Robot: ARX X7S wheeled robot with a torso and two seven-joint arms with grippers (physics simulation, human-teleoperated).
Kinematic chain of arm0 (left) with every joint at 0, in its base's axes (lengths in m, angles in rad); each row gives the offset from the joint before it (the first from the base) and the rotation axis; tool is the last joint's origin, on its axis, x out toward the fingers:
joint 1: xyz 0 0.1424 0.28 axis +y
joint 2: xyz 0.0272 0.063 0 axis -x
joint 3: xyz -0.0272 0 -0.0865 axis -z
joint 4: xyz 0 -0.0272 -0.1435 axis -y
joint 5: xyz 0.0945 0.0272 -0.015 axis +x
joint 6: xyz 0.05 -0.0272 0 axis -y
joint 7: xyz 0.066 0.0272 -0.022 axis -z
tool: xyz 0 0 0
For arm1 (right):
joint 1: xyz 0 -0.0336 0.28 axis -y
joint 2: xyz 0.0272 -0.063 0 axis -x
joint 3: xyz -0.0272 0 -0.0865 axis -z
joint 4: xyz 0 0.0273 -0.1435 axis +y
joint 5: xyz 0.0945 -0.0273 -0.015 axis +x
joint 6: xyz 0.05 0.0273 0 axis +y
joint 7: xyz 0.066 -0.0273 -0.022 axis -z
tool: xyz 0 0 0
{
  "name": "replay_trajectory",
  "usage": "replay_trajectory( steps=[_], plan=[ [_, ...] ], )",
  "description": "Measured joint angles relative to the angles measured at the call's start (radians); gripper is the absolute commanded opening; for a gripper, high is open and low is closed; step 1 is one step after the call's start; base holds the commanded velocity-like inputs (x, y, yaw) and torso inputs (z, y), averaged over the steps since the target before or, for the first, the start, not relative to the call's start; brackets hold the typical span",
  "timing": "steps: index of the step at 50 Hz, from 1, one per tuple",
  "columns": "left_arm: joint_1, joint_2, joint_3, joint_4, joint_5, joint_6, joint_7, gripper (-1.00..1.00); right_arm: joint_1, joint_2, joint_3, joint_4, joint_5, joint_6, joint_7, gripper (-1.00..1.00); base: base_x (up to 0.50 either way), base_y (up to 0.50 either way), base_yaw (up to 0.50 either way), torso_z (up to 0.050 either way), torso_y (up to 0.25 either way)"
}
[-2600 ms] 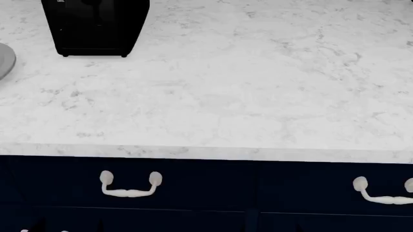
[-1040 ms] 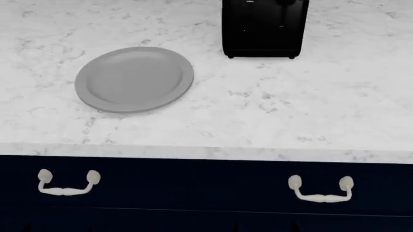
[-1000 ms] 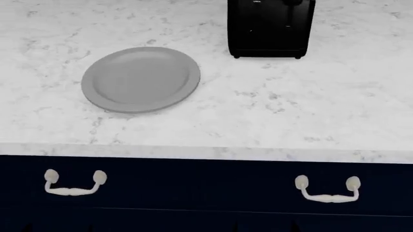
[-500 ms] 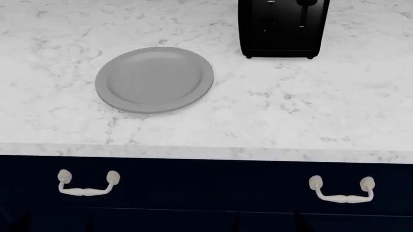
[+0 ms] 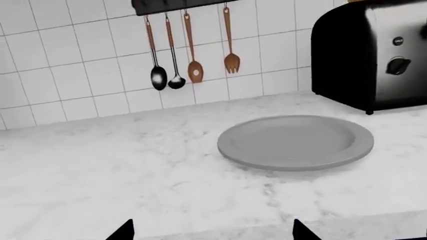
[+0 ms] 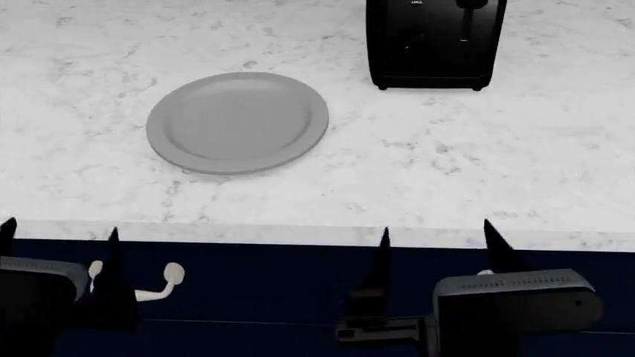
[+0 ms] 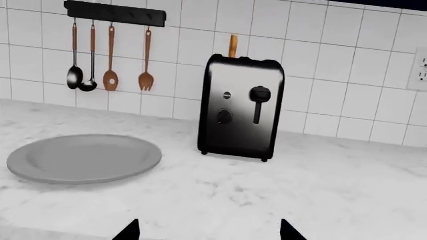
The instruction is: Place the toasted item on a plate.
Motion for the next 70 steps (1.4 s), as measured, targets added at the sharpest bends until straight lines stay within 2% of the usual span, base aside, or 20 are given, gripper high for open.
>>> replay_trajectory(
  steps=[19, 26, 59, 70],
  plan=[
    [-0.173, -0.032, -0.019, 0.048, -0.044, -0.183, 0.019, 1.0, 0.195, 0.056, 0.074, -0.121, 0.1, 0.253, -0.013, 1.0, 0.0, 0.0, 0.0, 0.0, 0.0],
    [-0.207, -0.037, -0.018, 0.054, -0.052, -0.217, 0.021, 1.0, 0.253, 0.061, 0.083, -0.12, 0.122, 0.295, -0.019, 1.0, 0.0, 0.0, 0.0, 0.047, 0.0],
    [-0.235, -0.052, -0.009, 0.07, -0.075, -0.263, 0.021, 1.0, 0.303, 0.068, 0.08, -0.128, 0.151, 0.331, -0.018, 1.0, 0.0, 0.0, 0.0, 0.05, 0.0],
    [-0.233, -0.059, -0.014, 0.1, -0.082, -0.278, 0.015, 1.0, 0.307, 0.072, 0.078, -0.138, 0.158, 0.339, -0.014, 1.0, 0.15, 0.0, 0.0, 0.0, 0.0]
  ],
)
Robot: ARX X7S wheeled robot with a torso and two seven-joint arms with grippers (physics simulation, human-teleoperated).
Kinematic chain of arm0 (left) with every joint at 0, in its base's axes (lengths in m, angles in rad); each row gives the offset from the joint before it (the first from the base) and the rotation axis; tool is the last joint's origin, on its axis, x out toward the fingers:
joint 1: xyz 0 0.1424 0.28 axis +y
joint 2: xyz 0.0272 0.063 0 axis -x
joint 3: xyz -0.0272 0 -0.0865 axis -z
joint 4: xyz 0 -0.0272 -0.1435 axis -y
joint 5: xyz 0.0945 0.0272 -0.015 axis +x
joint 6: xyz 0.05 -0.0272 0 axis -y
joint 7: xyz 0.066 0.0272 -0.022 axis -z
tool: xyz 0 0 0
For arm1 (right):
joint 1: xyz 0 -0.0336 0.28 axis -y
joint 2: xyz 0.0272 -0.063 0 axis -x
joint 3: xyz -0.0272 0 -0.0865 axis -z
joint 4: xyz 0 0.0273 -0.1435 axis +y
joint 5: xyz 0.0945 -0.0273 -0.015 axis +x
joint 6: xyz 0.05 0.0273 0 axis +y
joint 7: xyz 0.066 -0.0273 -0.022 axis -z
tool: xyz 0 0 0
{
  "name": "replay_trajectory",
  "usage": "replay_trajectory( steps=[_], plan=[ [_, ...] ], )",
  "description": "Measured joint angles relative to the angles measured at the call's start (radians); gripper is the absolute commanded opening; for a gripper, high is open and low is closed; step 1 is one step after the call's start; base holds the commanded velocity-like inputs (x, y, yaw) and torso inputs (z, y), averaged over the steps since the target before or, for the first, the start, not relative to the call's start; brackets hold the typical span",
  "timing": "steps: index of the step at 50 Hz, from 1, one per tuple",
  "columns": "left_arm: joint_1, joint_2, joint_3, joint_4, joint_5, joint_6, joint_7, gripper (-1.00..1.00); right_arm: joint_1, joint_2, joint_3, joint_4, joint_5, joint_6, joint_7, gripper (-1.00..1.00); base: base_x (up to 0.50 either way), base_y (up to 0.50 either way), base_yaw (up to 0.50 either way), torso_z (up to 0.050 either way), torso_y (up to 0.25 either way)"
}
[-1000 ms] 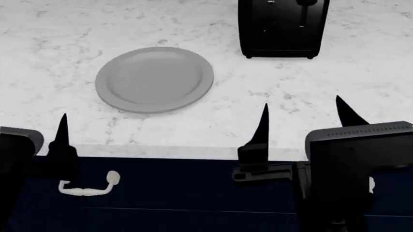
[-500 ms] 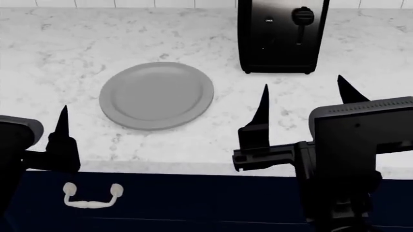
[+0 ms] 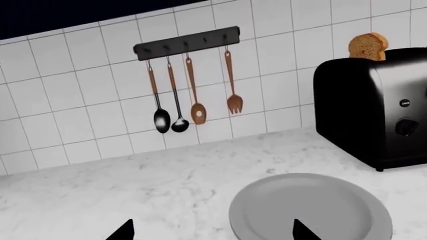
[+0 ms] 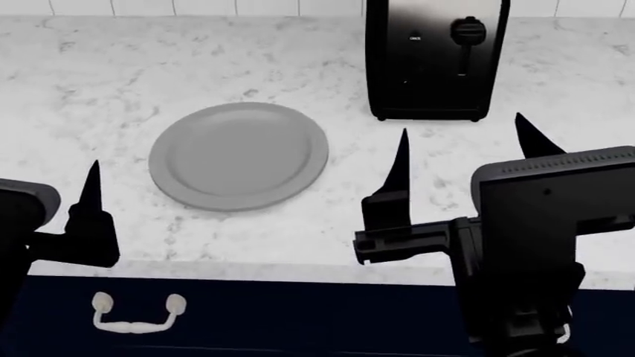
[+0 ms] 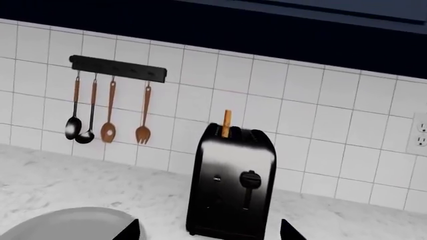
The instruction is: Place the toasted item on a plate.
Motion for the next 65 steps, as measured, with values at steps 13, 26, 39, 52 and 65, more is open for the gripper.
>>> replay_trajectory(
  steps=[13, 26, 39, 52, 65],
  plan=[
    [0.005, -0.011, 0.002, 0.015, -0.002, -0.003, -0.004, 1.0, 0.018, 0.009, 0.004, -0.038, 0.017, 0.038, 0.01, 1.0, 0.16, 0.0, 0.0, 0.0, 0.0],
    [0.011, -0.026, -0.003, 0.04, -0.005, -0.02, -0.009, 1.0, 0.062, 0.021, 0.018, -0.08, 0.045, 0.105, 0.021, 1.0, 0.09, 0.01, 0.0, 0.0, 0.0],
    [0.019, -0.038, -0.014, 0.065, -0.013, -0.033, -0.014, 1.0, 0.083, 0.035, 0.024, -0.108, 0.059, 0.136, 0.027, 1.0, 0.07, 0.18, 0.0, 0.0, 0.0],
    [0.032, -0.046, -0.02, 0.072, -0.014, -0.029, -0.018, 1.0, 0.084, 0.038, 0.034, -0.122, 0.07, 0.143, 0.035, 1.0, 0.07, 0.07, 0.0, 0.0, 0.0],
    [0.037, -0.049, -0.019, 0.073, -0.018, -0.025, -0.022, 1.0, 0.093, 0.04, 0.032, -0.122, 0.073, 0.137, 0.039, 1.0, 0.09, 0.03, 0.0, 0.0, 0.0]
  ],
)
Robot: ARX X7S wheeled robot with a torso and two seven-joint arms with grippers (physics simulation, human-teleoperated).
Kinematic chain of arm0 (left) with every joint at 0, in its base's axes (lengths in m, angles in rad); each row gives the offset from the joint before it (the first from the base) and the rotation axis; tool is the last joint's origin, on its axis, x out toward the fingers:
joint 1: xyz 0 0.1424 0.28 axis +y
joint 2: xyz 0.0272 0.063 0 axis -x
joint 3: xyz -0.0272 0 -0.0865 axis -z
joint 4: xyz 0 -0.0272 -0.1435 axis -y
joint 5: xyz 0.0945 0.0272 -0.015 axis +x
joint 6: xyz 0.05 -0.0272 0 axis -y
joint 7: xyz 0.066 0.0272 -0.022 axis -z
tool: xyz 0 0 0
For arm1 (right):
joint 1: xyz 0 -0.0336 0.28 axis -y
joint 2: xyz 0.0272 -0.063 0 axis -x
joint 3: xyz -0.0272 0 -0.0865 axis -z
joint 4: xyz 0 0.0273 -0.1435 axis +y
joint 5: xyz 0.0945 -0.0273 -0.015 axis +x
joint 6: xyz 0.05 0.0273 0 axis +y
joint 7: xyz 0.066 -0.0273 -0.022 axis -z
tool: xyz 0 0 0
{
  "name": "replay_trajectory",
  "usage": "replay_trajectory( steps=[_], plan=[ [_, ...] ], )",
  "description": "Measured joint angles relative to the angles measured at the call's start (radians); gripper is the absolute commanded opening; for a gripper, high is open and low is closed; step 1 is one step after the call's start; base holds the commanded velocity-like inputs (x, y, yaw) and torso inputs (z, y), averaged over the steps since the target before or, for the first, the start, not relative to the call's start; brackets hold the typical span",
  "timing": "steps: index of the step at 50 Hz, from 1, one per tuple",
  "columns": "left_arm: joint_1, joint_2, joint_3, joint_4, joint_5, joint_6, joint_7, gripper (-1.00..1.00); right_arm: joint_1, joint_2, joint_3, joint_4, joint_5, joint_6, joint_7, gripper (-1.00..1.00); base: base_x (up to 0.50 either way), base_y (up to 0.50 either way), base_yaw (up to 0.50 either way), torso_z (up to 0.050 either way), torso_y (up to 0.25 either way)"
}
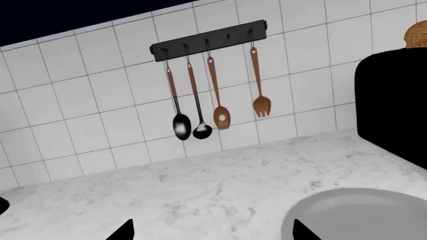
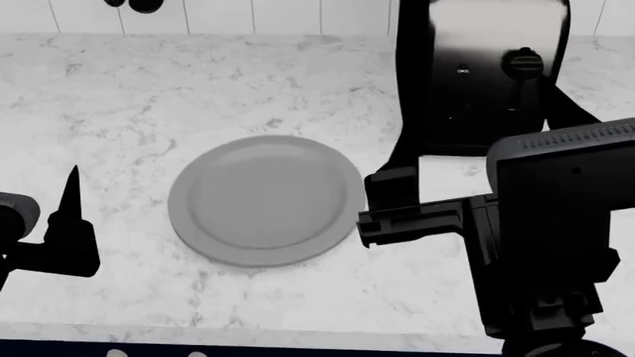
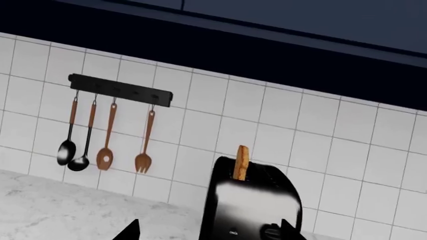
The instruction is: Place the toasted item on a plate.
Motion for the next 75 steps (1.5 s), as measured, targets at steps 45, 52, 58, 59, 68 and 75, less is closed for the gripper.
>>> replay_trajectory(
  steps=[45, 52, 58, 59, 68, 75],
  plan=[
    [0.019, -0.014, -0.004, 0.009, -0.013, 0.009, -0.011, 1.0, 0.021, 0.011, 0.002, -0.02, 0.025, 0.017, 0.019, 1.0, 0.16, 0.07, 0.0, 0.0, 0.0],
    [0.023, -0.017, -0.005, 0.01, -0.014, 0.011, -0.012, 1.0, 0.017, 0.012, 0.003, -0.022, 0.028, 0.013, 0.021, 1.0, 0.14, 0.0, 0.0, 0.0, 0.0],
    [0.027, -0.018, -0.004, 0.009, -0.016, 0.015, -0.013, 1.0, 0.013, 0.013, 0.004, -0.023, 0.03, 0.01, 0.023, 1.0, 0.15, 0.0, 0.0, 0.0, 0.0],
    [0.027, -0.018, -0.004, 0.008, -0.016, 0.015, -0.014, 1.0, 0.013, 0.013, 0.004, -0.023, 0.031, 0.009, 0.023, 1.0, 0.15, 0.0, 0.0, 0.0, 0.0],
    [0.03, -0.02, -0.002, 0.009, -0.018, 0.016, -0.016, 1.0, 0.011, 0.015, 0.005, -0.025, 0.034, 0.005, 0.027, 1.0, 0.15, 0.0, 0.0, 0.0, 0.0],
    [0.029, -0.021, -0.001, 0.01, -0.019, 0.016, -0.018, 1.0, 0.023, 0.017, 0.015, -0.036, 0.047, 0.023, 0.032, 1.0, 0.15, 0.0, 0.0, 0.0, 0.0]
  ],
)
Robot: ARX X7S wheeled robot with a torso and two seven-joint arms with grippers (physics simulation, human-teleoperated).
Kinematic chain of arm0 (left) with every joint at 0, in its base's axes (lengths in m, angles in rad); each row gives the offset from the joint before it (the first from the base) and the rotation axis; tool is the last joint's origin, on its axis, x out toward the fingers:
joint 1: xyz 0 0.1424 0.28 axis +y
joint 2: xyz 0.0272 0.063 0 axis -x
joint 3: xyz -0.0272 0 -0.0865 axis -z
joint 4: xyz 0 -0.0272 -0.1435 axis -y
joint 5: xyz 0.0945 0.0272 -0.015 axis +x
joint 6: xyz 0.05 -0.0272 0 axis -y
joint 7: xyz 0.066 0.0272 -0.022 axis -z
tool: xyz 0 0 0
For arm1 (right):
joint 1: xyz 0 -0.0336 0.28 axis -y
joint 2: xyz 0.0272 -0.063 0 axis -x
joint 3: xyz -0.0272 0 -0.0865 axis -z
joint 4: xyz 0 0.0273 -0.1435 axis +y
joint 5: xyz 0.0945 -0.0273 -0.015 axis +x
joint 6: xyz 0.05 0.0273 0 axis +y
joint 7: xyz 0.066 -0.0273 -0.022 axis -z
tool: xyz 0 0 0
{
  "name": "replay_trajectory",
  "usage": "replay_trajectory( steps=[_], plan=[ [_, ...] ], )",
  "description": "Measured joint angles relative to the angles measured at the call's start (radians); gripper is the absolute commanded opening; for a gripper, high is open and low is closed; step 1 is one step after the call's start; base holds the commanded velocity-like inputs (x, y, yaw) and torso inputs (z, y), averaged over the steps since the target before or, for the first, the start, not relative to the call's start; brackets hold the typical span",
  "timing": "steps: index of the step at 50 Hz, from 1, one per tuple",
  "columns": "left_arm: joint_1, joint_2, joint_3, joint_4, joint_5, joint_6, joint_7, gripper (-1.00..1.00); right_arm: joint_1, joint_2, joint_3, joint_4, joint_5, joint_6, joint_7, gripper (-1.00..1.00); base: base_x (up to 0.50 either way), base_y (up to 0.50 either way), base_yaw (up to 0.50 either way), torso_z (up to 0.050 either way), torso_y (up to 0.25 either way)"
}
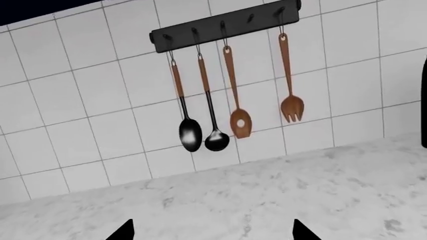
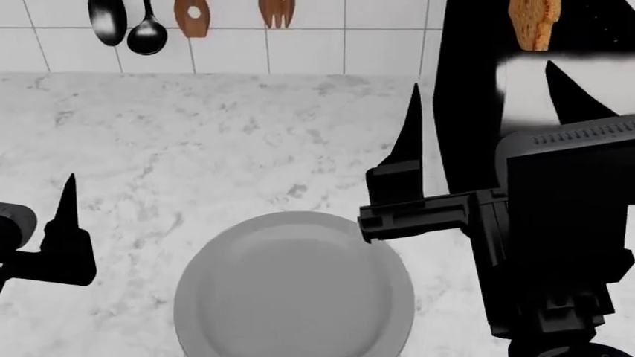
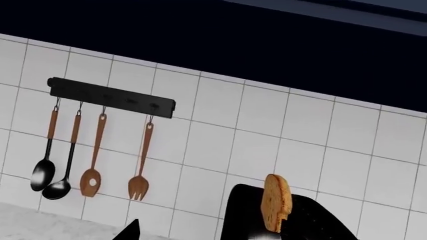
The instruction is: Place the toasted item on a plate.
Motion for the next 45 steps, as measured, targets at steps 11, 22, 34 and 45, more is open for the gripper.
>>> replay_trajectory(
  steps=[11, 22, 34, 45],
  plan=[
    [0.002, -0.003, -0.001, 0.005, -0.004, -0.001, -0.003, 1.0, 0.042, 0.008, 0.04, -0.044, 0.044, 0.071, 0.015, 1.0, 0.15, 0.0, 0.0, 0.0, 0.0],
    [0.006, -0.004, 0.0, 0.002, -0.006, 0.005, -0.005, 1.0, 0.093, 0.018, 0.107, -0.104, 0.106, 0.17, 0.036, 1.0, 0.14, 0.0, 0.0, 0.0, 0.001],
    [0.007, -0.006, 0.005, -0.005, -0.006, 0.012, -0.007, 1.0, 0.134, 0.032, 0.171, -0.145, 0.165, 0.25, 0.056, 1.0, 0.15, 0.0, 0.0, 0.0, 0.0],
    [0.004, -0.009, 0.008, -0.007, -0.009, 0.012, -0.009, 1.0, 0.174, 0.038, 0.227, -0.168, 0.224, 0.325, 0.087, 1.0, 0.06, 0.0, 0.0, 0.0, 0.0]
  ],
)
